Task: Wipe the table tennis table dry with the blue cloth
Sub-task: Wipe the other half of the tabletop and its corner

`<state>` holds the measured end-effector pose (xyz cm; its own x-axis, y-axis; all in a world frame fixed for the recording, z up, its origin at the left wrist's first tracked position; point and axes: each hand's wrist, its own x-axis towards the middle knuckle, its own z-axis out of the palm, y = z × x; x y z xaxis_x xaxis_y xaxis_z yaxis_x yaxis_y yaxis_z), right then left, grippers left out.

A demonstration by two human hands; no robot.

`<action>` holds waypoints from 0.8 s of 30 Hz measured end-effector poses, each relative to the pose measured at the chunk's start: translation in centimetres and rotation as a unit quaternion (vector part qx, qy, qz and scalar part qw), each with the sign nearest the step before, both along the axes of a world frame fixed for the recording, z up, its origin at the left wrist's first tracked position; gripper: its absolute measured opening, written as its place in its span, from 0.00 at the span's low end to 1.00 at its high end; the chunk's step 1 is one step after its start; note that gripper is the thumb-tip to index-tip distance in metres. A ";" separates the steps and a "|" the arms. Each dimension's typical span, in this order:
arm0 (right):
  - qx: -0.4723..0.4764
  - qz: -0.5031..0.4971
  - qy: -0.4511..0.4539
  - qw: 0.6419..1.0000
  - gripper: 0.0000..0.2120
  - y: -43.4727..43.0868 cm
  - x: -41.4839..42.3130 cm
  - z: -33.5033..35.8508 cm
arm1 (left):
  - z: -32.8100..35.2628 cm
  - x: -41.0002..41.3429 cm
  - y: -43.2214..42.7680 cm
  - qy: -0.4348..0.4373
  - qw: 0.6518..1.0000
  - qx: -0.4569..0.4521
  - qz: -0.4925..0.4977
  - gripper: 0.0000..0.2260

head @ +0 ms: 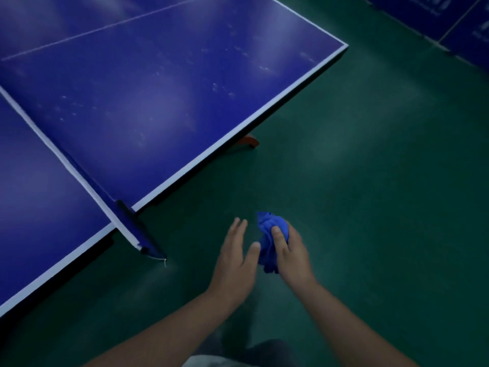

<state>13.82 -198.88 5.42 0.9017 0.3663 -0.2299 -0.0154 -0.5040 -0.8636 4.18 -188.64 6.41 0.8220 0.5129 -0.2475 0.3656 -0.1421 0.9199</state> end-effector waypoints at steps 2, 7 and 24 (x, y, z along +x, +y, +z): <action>-0.006 0.037 0.033 0.999 0.12 1.0 2.6 0.3 | -0.4 2.1 0.8 -0.107 0.991 0.083 0.023 0.27; 0.057 -0.001 0.115 0.992 0.19 4.9 11.4 0.4 | -7.6 6.9 1.4 0.202 0.945 0.151 -0.206 0.33; 0.015 0.259 0.034 0.965 0.08 6.0 24.3 1.0 | -1.8 19.9 -3.1 -0.029 0.921 0.048 0.386 0.32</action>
